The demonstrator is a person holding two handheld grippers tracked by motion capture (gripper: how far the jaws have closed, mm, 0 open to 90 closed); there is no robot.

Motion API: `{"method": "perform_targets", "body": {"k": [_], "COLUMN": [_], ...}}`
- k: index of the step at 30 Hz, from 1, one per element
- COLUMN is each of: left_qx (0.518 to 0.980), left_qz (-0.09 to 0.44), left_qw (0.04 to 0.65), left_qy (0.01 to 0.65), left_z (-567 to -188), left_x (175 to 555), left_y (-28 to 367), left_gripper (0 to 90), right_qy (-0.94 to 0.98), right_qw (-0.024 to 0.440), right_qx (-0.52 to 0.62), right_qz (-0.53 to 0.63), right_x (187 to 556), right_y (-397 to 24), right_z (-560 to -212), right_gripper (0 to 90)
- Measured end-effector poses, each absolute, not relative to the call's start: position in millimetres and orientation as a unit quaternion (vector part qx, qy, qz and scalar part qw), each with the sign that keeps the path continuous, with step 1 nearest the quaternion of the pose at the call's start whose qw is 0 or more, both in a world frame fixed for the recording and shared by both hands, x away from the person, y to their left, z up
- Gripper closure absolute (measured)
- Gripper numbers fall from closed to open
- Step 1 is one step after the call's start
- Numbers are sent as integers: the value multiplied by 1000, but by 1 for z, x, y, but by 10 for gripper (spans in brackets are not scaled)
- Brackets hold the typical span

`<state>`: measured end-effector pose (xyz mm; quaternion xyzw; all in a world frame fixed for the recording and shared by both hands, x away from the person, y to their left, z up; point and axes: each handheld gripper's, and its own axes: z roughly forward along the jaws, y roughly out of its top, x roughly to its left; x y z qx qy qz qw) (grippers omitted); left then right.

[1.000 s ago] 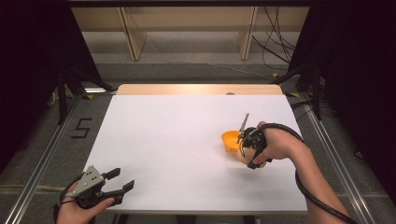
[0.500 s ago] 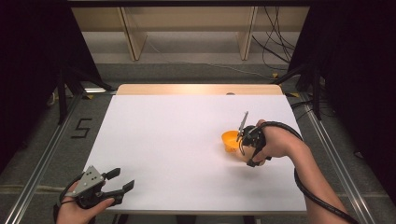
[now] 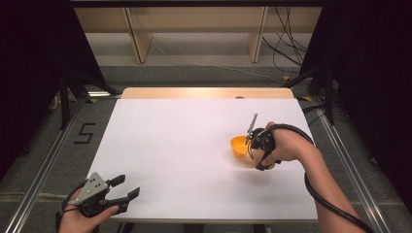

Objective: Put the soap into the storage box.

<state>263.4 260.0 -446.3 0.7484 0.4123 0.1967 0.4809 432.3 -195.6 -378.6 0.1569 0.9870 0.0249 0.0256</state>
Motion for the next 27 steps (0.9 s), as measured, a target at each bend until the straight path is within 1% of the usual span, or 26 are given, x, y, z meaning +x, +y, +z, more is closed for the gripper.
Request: {"method": "perform_targets", "body": {"k": [27], "left_qx": [748], "left_qz": [196], "left_qw": [482], "left_qy": [412], "left_z": [-446], "left_x": [264], "left_y": [260], "left_gripper": [302], "right_qy": [987], "right_qw": [40], "right_qx": [152], "right_qz": [30], "right_x": [445], "right_y": [-190], "right_z": [-378], "right_gripper": [339]}}
